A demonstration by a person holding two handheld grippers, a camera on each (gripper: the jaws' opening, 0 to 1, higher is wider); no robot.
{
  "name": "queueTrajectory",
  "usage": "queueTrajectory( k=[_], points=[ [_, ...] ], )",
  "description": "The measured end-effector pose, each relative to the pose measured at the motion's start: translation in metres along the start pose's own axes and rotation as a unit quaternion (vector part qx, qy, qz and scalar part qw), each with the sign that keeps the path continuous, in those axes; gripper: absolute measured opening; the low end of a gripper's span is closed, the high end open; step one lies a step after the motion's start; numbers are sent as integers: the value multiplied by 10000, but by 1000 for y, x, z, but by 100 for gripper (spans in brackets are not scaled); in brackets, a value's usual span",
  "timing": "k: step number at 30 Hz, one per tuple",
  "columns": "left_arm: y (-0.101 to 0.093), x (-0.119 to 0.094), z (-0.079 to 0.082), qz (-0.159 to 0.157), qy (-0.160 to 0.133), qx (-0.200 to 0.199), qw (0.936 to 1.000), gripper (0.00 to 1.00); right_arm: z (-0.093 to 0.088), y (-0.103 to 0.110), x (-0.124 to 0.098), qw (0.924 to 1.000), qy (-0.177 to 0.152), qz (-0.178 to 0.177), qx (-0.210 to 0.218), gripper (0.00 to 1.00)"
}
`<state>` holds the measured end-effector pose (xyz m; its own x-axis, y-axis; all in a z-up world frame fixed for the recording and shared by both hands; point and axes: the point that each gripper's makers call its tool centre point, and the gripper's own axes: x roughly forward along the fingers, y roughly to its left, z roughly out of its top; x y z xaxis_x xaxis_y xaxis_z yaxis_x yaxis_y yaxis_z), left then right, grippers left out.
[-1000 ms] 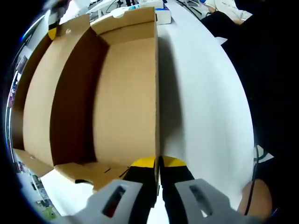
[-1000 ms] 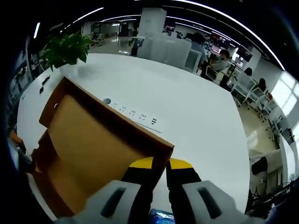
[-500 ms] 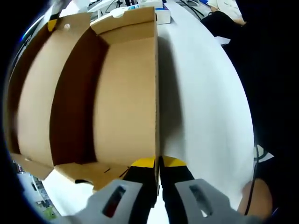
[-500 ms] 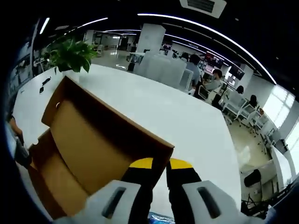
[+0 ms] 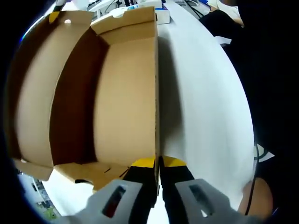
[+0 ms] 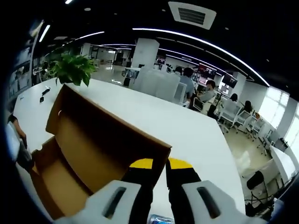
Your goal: Operate the shoe box by opening the lid, removing the specified soft item, and placing it in the target area until the item is outside and the box remains undamaged.
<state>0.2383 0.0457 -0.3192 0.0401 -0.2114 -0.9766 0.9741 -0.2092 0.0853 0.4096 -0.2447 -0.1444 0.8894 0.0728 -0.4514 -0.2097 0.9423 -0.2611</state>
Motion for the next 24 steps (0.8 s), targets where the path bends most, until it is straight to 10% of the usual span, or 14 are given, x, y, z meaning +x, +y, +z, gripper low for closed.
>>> queueTrajectory(
  k=[24],
  points=[
    [-13,-3,2,-3,-2,-1,10000,2,5,8,-32,9979,-622,-128,-115,7]
  ],
)
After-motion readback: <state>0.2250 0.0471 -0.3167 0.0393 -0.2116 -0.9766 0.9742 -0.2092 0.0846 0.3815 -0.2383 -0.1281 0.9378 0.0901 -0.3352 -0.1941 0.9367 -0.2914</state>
